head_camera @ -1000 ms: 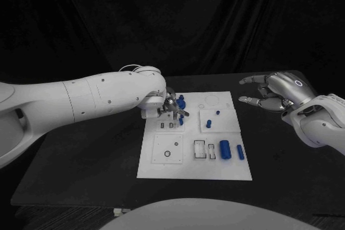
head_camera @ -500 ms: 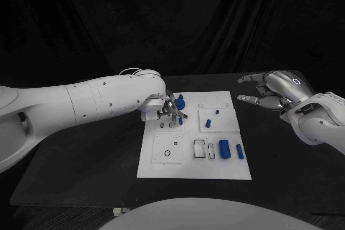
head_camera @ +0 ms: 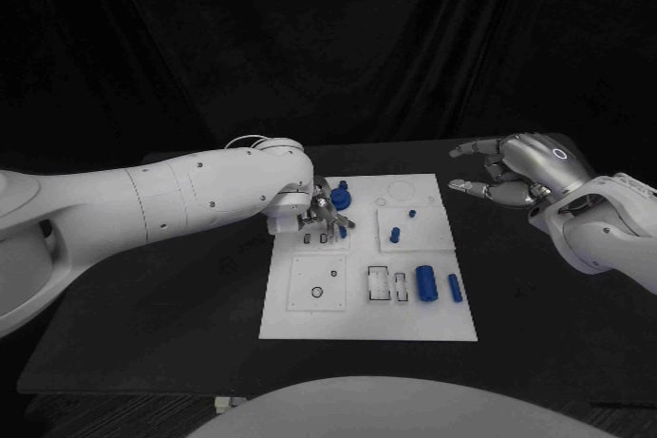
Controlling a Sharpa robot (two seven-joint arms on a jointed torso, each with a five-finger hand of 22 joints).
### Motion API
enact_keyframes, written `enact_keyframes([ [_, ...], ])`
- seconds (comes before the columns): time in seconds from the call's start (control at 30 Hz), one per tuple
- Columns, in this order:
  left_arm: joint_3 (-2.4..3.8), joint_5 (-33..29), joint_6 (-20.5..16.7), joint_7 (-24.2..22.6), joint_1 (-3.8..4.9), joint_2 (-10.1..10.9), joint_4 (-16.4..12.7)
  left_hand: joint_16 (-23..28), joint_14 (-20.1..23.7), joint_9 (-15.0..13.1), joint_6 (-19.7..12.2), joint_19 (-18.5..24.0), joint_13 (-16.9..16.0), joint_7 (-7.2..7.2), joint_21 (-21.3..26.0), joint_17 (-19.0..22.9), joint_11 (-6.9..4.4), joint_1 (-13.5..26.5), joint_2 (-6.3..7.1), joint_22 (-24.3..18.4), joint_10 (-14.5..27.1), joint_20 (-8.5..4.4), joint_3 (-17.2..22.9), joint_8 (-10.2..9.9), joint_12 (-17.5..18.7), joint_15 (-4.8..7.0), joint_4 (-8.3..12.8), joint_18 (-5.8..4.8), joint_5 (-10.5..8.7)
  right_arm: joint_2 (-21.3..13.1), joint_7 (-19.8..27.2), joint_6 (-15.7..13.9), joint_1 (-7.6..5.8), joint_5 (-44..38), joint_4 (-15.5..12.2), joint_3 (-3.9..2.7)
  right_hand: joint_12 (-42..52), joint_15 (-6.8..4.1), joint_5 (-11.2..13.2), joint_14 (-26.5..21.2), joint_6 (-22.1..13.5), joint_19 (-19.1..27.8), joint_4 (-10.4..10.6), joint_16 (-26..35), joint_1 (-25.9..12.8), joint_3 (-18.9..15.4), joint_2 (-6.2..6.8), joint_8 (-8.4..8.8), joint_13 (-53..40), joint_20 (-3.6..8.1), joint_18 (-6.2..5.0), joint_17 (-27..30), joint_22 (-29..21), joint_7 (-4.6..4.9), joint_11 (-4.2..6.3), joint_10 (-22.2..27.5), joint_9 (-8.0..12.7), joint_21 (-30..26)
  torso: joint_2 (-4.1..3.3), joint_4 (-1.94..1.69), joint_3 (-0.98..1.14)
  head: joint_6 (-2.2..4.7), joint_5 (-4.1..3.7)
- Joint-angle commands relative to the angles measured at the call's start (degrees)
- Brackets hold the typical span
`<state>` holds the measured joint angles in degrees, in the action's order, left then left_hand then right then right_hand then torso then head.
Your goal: Assemble the parts on the task board
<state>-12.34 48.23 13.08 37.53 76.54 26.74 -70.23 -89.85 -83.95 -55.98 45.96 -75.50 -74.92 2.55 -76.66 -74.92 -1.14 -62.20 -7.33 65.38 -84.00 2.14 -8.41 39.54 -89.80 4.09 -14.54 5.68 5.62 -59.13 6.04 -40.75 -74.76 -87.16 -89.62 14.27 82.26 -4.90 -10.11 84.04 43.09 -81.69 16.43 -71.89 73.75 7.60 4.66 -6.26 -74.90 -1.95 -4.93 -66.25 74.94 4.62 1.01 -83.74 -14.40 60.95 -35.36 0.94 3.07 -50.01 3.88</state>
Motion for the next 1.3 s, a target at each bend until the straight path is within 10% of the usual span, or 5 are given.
enact_keyframes([
  [0.03,0.06,0.0,0.6,-1.1,-0.21,-0.4,0.2,-0.2,-6.1,-0.3,-0.3,0.0,-15.1,0.02,-0.3,-15.1,-0.08,-0.3,-0.49,0.1,-6.0,0.18,0.3,-0.5,-0.2,-0.09,0.2,-0.3,0.41,0.0,-0.1,-0.7,0.15,0.0,0.0,-0.04,-0.5,0.29,-0.4,2.0,0.3,-0.4,-0.3,0.2,0.2,-0.1,-0.3,-0.08,-5.0,0.14,-0.17,0.0,8.3,0.1,-0.01,-0.4,0.1,0.3,0.04,-0.04,0.03,0.01,-0.01],
  [0.8,0.07,0.0,-1.3,-3.6,-0.9,-1.5,2.0,-0.2,-6.1,-2.9,0.1,0.8,-15.1,0.11,-0.2,-15.1,0.07,-3.9,-1.3,0.8,-6.0,0.49,3.8,-4.9,-0.2,-0.28,3.5,-0.18,4.99,0.2,-0.4,0.1,0.35,0.0,0.5,-0.04,-0.6,0.29,-0.5,2.0,0.4,-0.4,-0.3,0.2,0.2,-0.1,-0.32,-0.09,-4.8,0.14,-0.19,0.0,8.3,0.14,-0.02,-0.4,0.1,0.2,0.12,-0.09,0.12,0.01,-0.86],
  [1.1,0.07,0.0,-1.5,-3.9,-1.1,-1.6,2.3,-0.2,-6.1,-4.3,0.5,0.9,-15.1,-0.28,-0.1,-15.1,-0.31,-8.2,-0.65,1.4,-6.0,0.2,9.2,-8.5,-0.2,0.04,7.4,-0.14,13.22,0.2,-0.6,0.3,0.43,0.0,0.6,-0.04,-0.7,0.3,-0.5,2.0,0.5,-0.4,-0.2,0.2,0.1,-0.1,-0.35,-0.11,-4.8,0.14,-0.19,0.0,8.3,0.15,-0.04,-0.4,0.1,0.1,0.16,-0.03,0.23,0.01,-1.03],
  [1.3,0.07,0.0,-1.2,-4.1,-1.17,-1.4,2.1,-0.2,-6.1,-4.3,1.3,0.9,-15.1,-0.19,0.1,-15.1,-0.28,-8.6,0.8,1.6,-6.0,0.2,12.9,-10.8,-0.2,0.03,8.5,-0.15,14.26,0.3,-0.7,0.2,0.44,0.0,0.6,-0.04,-0.7,0.3,-0.5,2.0,0.5,-0.4,-0.2,0.2,0.1,-0.1,-0.35,-0.11,-4.8,0.14,-0.19,0.0,8.3,0.15,-0.04,-0.4,0.1,0.1,0.19,-0.07,0.21,0.01,-0.98],
])
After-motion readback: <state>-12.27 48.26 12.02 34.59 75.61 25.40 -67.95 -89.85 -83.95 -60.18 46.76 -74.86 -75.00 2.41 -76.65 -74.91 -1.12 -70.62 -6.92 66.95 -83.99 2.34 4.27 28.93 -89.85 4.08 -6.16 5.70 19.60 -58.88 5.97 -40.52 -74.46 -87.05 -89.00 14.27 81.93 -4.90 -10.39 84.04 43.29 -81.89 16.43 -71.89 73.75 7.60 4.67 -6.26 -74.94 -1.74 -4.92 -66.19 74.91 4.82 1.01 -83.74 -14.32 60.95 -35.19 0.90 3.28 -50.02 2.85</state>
